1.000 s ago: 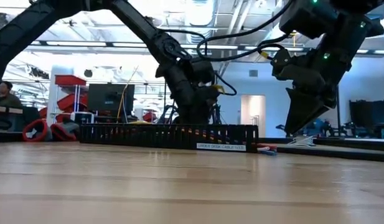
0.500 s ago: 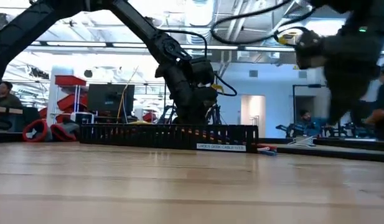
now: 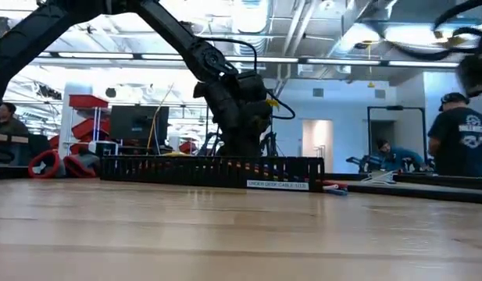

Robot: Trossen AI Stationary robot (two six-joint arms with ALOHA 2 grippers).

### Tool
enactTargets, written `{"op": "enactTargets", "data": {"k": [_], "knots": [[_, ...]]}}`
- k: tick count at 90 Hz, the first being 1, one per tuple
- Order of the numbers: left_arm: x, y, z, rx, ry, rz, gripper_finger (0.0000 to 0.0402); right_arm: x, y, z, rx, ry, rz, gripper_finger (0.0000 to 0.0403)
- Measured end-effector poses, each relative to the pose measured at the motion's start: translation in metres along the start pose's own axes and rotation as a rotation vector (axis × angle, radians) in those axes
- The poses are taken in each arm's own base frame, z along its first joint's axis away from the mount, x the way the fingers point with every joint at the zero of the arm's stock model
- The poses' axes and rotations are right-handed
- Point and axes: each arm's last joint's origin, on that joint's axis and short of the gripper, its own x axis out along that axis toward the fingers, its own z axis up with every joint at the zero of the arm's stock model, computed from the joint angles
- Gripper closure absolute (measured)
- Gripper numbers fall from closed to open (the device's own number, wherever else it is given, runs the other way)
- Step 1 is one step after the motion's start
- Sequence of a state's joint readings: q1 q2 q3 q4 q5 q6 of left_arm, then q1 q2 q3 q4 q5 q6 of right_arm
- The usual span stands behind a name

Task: Ziptie cables
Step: Close the black cable duct

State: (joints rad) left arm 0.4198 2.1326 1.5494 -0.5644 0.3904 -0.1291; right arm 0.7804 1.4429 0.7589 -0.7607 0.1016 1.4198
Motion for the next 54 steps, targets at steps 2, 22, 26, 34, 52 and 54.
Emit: {"op": "enactTargets", "data": {"k": [2, 22, 26, 34, 52, 54], "knots": [[0.000, 0.000, 0.000, 0.000, 0.000, -0.002, 0.0271, 0.000, 0.000, -0.003, 0.004, 0.003, -0.003, 0.0362], [-0.012, -0.011, 0.009, 0.003, 0.012, -0.177, 0.0256, -0.002, -0.003, -0.021, 0.035, 0.015, -0.048, 0.0398], [-0.014, -0.016, 0.013, 0.006, 0.003, -0.191, 0.0255, -0.002, -0.003, -0.022, 0.036, 0.015, -0.047, 0.0401], [-0.013, -0.019, 0.014, 0.020, -0.014, -0.088, 0.0255, -0.002, -0.003, -0.022, 0.043, 0.012, -0.051, 0.0402], [-0.012, -0.017, 0.013, 0.022, -0.023, 0.067, 0.0255, 0.004, -0.004, -0.020, 0.055, 0.014, -0.086, 0.0401], [-0.012, -0.017, 0.013, 0.019, -0.024, 0.066, 0.0255, 0.006, -0.003, -0.020, 0.055, 0.021, -0.098, 0.0401]]}}
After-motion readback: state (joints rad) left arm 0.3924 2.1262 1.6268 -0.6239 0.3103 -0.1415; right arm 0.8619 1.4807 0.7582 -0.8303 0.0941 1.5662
